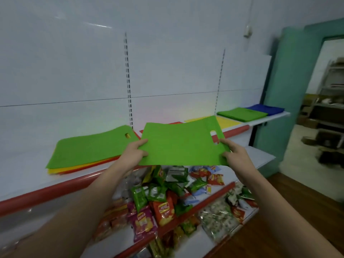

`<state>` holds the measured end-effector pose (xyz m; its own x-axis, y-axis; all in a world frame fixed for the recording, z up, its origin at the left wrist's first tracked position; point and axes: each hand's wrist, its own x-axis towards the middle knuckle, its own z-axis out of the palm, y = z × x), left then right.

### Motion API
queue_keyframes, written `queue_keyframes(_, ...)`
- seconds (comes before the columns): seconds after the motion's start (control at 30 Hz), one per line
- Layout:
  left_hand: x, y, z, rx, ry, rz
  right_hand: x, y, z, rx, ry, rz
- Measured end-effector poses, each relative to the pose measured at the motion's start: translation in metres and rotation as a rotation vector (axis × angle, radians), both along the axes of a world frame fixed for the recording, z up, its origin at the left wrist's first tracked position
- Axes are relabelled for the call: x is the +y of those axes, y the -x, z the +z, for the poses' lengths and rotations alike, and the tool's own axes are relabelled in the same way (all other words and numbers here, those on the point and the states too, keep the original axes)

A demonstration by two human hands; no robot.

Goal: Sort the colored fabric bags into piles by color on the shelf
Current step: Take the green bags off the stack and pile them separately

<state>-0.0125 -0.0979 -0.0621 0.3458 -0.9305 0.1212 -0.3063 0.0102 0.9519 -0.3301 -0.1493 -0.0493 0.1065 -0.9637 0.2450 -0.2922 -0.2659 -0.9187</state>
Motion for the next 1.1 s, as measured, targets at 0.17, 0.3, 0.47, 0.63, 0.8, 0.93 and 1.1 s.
queue_keyframes(0.17, -0.039, 0.086, -0.003, 0.012, 0.016, -0.104, -0.01, 0.094, -0.001, -0.033, -0.049, -0.084)
queue_keyframes(0.3, -0.068, 0.159, -0.011, 0.025, 0.013, -0.213, -0.016, 0.172, -0.001, -0.018, -0.06, -0.167)
queue_keyframes(0.47, -0.099, 0.248, -0.023, 0.127, -0.026, -0.33, -0.018, 0.265, -0.008, 0.086, -0.069, -0.257)
queue_keyframes(0.63, -0.13, 0.322, -0.028, 0.137, -0.045, -0.388, -0.032, 0.335, -0.017, 0.043, -0.112, -0.335)
queue_keyframes(0.8, -0.179, 0.376, -0.036, 0.13, -0.03, -0.456, -0.065, 0.387, -0.031, 0.041, -0.127, -0.404)
queue_keyframes(0.93, -0.232, 0.403, -0.048, 0.089, -0.024, -0.509, -0.103, 0.416, -0.041, 0.055, -0.123, -0.446)
queue_keyframes(1.1, -0.302, 0.435, -0.059, 0.118, -0.022, -0.573, -0.151, 0.439, -0.044, 0.092, -0.161, -0.443)
